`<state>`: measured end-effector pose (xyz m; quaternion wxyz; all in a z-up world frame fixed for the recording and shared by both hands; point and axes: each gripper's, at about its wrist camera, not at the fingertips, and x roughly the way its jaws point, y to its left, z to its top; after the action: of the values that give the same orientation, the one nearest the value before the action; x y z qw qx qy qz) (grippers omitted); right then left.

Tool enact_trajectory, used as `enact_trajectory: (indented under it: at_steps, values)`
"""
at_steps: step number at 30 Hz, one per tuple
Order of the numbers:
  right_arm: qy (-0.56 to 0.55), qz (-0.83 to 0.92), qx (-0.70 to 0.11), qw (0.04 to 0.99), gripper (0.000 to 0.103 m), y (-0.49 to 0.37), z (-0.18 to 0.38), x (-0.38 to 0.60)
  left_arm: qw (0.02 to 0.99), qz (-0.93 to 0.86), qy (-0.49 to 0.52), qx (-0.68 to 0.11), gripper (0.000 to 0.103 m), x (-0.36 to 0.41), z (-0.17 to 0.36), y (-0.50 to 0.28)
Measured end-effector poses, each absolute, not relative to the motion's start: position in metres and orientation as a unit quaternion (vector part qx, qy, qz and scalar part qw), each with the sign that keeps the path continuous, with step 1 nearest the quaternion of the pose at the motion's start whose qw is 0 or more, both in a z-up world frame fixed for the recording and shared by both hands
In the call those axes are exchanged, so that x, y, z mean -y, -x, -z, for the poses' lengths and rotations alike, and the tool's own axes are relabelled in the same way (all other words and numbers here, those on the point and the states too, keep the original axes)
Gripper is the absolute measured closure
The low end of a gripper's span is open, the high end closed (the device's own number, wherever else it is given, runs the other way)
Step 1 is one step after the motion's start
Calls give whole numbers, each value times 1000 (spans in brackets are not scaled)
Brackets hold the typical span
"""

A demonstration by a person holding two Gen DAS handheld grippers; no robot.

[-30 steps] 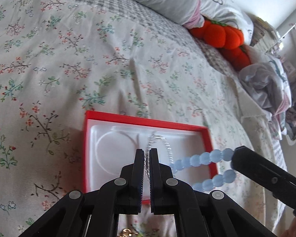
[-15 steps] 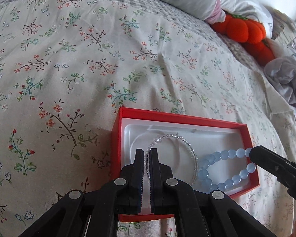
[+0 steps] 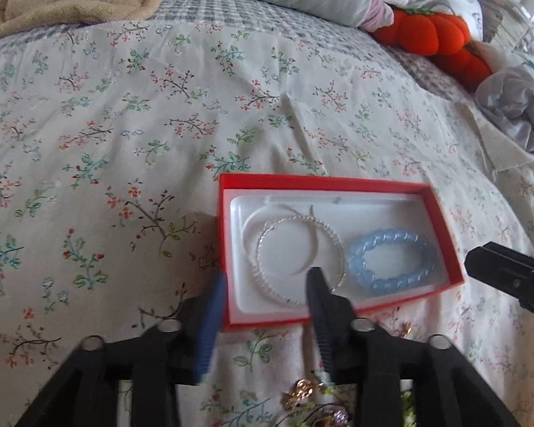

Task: Organize jewelry
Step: 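Carry both bracelets into the red Ace box and open both tools, then withdraw both tools from the box back to the jewelry pile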

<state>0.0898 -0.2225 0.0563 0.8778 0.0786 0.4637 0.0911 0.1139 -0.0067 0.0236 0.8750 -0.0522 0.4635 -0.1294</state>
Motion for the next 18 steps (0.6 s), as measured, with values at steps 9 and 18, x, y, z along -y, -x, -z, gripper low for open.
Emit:
enact_trajectory:
  at_steps: [9,18]
  values:
    - [-46,-99,-502,858,47,-55,-36,214,874,90,-12,-477,21,-10,-13,-77]
    - [7,-103,-531,841,43,-14,-13,208,849,91,-17,-521,19,-19,11,-52]
